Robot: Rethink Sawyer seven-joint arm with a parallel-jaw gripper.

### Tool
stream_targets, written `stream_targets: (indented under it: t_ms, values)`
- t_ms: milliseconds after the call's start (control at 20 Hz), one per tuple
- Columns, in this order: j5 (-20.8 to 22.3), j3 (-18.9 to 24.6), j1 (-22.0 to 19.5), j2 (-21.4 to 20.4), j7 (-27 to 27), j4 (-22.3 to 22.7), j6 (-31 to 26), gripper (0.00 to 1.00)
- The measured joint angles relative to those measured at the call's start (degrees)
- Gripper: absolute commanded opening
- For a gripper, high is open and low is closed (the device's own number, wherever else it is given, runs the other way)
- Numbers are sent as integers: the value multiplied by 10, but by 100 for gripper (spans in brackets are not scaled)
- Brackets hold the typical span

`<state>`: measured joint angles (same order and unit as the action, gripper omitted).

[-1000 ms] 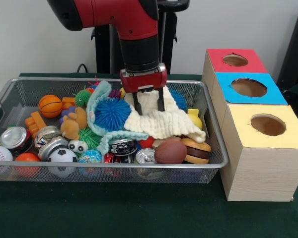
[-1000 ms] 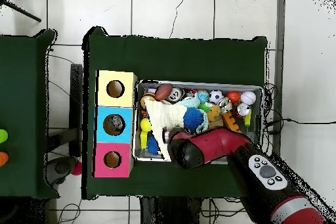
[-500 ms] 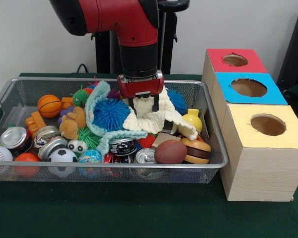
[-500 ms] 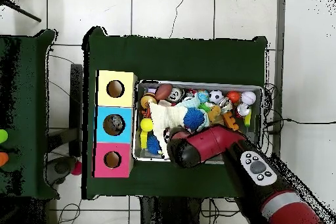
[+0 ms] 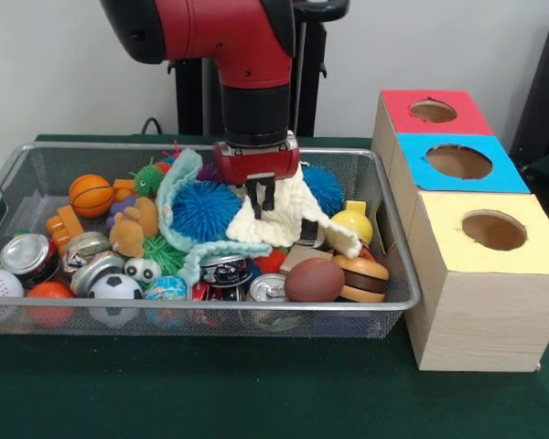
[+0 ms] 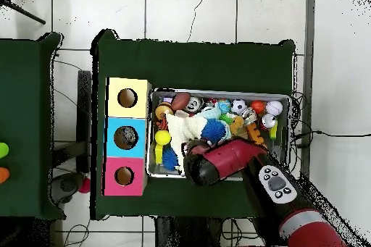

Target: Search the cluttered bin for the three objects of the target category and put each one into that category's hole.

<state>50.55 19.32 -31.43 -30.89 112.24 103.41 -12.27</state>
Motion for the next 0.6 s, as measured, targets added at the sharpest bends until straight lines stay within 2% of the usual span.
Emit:
stream_targets:
  t_ms: [250,600]
  values:
    - [0,-8,-7,-6,0,3,42,0]
    - [0,12,-58,-49,0,24,40,0]
